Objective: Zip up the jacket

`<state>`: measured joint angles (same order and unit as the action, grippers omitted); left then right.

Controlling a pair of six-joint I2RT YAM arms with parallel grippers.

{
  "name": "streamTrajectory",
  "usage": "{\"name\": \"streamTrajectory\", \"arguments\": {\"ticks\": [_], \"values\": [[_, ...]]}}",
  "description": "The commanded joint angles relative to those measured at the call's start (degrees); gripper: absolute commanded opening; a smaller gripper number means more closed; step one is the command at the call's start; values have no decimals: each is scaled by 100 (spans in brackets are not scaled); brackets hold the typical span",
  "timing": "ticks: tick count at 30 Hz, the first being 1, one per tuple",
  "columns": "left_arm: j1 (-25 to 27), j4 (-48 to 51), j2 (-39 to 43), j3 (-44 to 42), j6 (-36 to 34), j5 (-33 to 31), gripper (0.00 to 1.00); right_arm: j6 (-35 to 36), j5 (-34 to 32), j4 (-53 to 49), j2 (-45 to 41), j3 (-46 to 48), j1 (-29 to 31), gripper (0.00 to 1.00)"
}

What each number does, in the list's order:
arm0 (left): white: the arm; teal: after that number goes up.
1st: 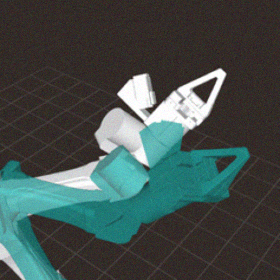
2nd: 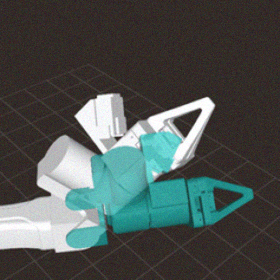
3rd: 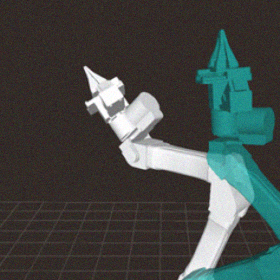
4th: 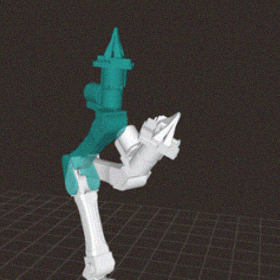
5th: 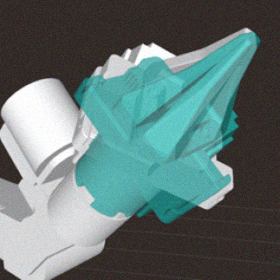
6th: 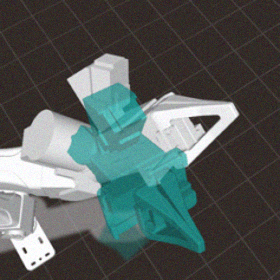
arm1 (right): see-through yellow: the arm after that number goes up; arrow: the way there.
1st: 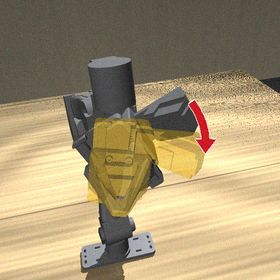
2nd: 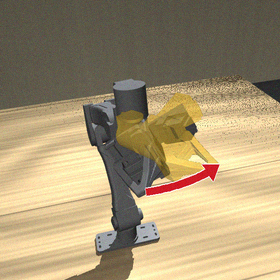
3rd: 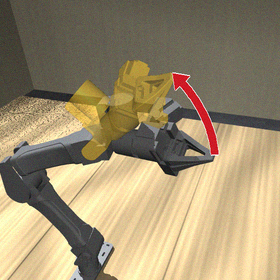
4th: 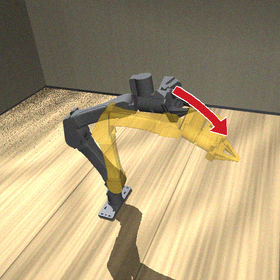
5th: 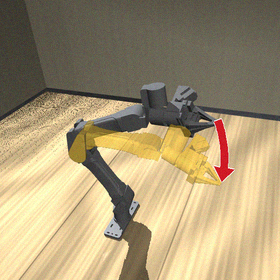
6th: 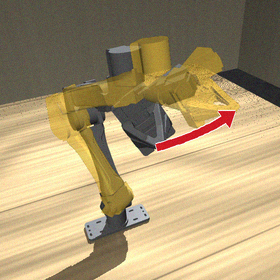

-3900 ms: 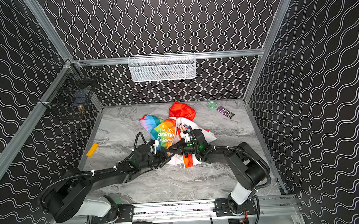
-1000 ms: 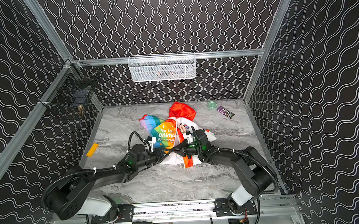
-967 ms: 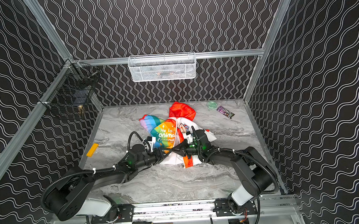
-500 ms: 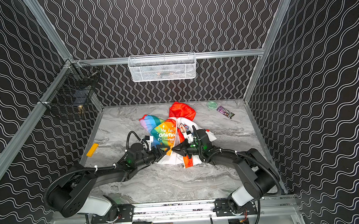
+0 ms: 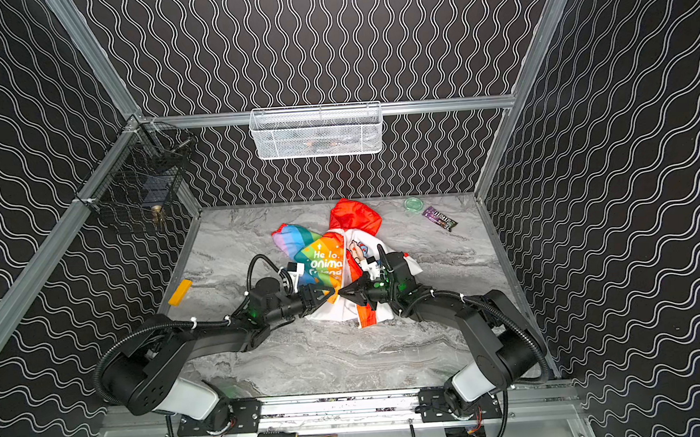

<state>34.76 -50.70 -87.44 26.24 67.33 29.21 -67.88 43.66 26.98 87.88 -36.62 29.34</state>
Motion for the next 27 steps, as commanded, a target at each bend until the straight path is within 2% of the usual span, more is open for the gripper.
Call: {"name": "streamTrajectory", "arguments": {"ticks": [1, 8, 27], "values": [[-7, -520, -59, 21, -9, 278, 32, 67, 50, -44, -10, -49, -16, 0], [-10, -569, -98, -5, -34, 487, 25, 56, 64, -7, 41, -65, -25, 0], [-9, -676, -316, -31, 21, 547, 10, 101, 46, -52, 63, -86, -25, 0]]}}
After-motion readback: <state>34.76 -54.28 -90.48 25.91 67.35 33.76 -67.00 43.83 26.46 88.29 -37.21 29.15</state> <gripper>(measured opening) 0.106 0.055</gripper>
